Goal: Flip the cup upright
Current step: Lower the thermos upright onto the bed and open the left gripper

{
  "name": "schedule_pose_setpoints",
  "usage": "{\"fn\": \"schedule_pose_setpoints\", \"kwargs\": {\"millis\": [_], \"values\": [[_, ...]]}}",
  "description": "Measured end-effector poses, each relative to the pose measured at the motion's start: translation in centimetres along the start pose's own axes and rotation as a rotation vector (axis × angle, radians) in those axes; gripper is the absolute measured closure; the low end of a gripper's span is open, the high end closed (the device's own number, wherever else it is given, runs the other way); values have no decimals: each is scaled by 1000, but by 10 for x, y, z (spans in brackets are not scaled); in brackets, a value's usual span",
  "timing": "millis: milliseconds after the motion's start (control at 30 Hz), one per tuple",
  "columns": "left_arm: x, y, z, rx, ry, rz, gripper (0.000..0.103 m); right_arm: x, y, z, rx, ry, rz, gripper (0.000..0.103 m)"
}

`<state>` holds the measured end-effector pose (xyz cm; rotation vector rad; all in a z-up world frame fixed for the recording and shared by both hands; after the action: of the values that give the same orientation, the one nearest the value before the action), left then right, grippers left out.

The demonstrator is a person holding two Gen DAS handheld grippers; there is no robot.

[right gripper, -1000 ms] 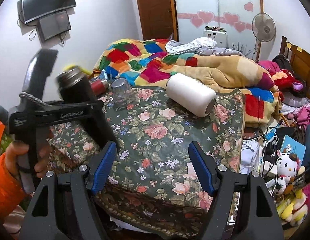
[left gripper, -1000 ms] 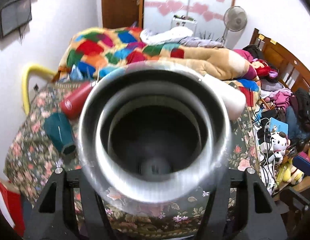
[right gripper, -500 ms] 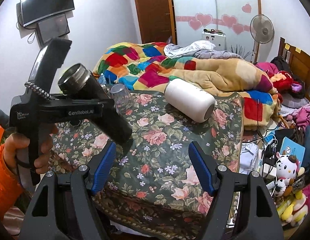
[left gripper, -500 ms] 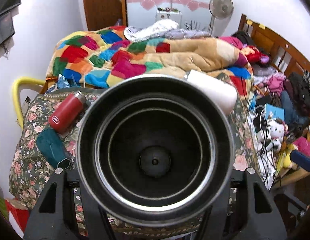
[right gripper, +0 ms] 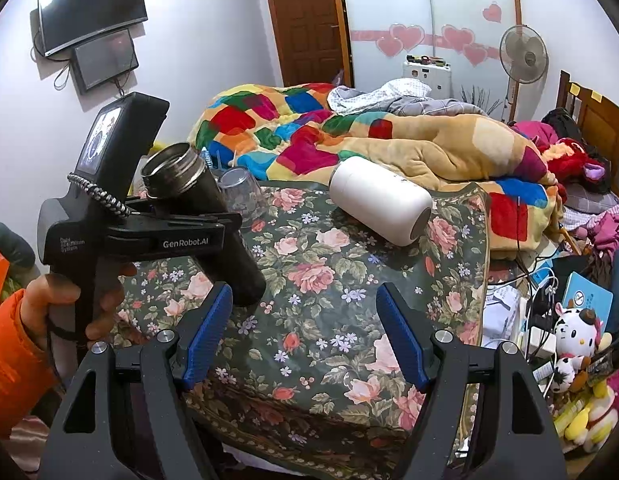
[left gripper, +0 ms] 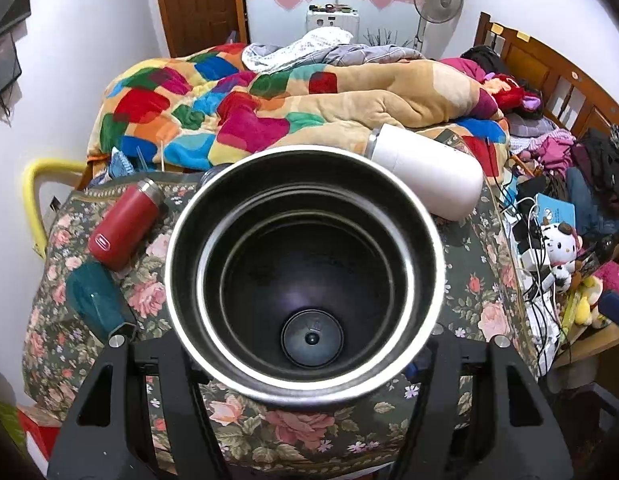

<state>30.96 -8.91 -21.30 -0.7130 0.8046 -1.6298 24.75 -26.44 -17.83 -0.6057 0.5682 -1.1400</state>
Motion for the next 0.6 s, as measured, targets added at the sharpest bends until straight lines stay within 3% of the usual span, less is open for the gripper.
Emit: {"fn": "schedule_pose_setpoints", "kwargs": {"millis": [233,367,600], "values": [[0,-41,-3,71,10,-4,34,-6,-23,9,53,4,0,31],[-3,-93,-6,185,13,3,34,-11,-46,19,116,8,2,31],[-3,-210,-22,482,24,50,29,-23,-104,36,279,19,3,31]]}}
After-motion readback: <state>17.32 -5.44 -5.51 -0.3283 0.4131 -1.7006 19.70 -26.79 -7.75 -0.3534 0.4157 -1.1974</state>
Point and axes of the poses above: each gripper's, at about its wrist camera, not at the fingertips, and y roughly the way its jaws point, x to its right, z to its top, the point moved 5 cm from there along y, roughly the way its jaws point, and after that the axes turned 4 degrees about -z, right-handed, at the moved point
